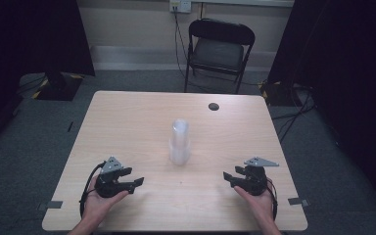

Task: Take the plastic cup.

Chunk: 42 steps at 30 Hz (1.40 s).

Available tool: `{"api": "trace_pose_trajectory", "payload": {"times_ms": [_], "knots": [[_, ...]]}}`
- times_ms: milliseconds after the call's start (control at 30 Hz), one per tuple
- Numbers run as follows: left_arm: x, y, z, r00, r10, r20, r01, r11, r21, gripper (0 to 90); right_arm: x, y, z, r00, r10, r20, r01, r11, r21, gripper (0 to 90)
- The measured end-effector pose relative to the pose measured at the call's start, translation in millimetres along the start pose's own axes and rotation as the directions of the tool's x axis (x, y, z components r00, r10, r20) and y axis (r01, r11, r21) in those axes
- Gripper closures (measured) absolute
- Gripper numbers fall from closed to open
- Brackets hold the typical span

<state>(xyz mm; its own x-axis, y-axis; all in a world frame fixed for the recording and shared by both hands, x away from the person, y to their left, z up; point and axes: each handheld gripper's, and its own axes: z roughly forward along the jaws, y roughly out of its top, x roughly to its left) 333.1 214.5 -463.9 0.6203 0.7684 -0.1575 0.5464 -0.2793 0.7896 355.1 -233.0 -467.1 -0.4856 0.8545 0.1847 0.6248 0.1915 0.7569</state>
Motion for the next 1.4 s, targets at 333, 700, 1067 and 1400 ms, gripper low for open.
{"api": "trace_pose_trajectory", "payload": {"times_ms": [333,700,1067,1400], "knots": [[0.5,0.5,1.8,1.0000,-0.004,0.007,0.004,1.0000,0.008,35.5,2.6,2.9,-2.6,1.0000,-0.002,0.004,0.002,1.000,-0.023,32.6],[1.1,1.0,2.3,1.0000,-0.002,0.006,0.002,1.0000,0.009,36.8,9.6,11.0,-3.8,0.9981,-0.030,-0.055,0.026,0.998,-0.062,32.4],[-3.8,-0.9,-2.2,1.0000,0.009,-0.002,-0.009,0.9999,0.007,29.4,37.8,23.7,-7.1,0.9893,-0.112,-0.093,0.101,0.988,-0.112,28.5],[-2.9,-0.6,-1.0,1.0000,0.003,0.001,-0.003,1.0000,0.005,25.8,51.2,51.5,1.2,0.9748,-0.158,-0.158,0.137,0.981,-0.136,25.3]]}}
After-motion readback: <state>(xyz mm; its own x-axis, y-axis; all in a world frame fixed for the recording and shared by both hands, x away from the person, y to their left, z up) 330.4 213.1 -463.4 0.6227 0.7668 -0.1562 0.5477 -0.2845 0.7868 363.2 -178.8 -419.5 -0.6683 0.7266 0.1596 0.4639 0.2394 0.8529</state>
